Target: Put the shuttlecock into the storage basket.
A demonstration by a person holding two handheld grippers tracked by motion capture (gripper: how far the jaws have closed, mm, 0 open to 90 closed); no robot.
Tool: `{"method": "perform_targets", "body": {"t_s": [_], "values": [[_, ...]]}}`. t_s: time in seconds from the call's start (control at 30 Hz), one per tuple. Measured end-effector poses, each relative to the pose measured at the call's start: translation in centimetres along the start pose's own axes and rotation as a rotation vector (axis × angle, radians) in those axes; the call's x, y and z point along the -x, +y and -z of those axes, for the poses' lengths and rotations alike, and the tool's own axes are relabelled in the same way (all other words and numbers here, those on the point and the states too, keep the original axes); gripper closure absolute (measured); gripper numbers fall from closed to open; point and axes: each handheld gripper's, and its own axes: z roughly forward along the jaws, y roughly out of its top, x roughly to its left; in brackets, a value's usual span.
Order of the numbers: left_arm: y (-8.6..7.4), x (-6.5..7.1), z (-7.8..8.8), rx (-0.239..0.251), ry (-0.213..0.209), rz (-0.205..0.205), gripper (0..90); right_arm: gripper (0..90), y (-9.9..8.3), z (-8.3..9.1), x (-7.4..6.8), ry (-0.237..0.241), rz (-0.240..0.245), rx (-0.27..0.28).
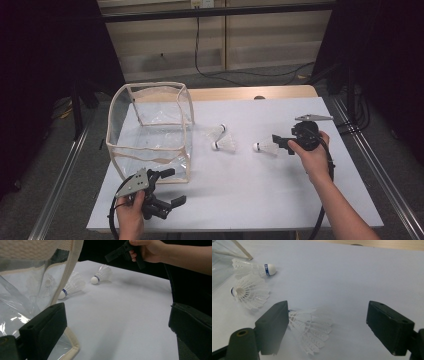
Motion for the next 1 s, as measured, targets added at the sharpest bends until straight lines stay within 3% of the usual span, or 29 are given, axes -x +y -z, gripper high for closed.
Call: {"method": "perform_targets", "body": {"t_s": [0.3, 0.47, 0.73, 1.0], "values": [[0.0, 0.0, 0.1, 0.002, 0.004, -0.001, 1.8, 14.2, -0.2, -0.2, -0.2, 0.034, -0.024, -0.026], [0.1, 0.0, 0.1, 0.006, 0.001, -0.001, 1.8, 18.3, -0.4, -0.5, -0.5, 0.048, -0.031, -0.032], [0.1, 0.0, 0.3, 0.017, 0.006, -0.002, 1.8, 39.4, -1.0, -1.2, -0.8, 0.097, -0.047, -0.042], [0.2, 0.0, 0.4, 0.022, 0.007, 0.000, 1.8, 47.7, -1.6, -2.0, -1.0, 0.145, -0.080, -0.052]]}}
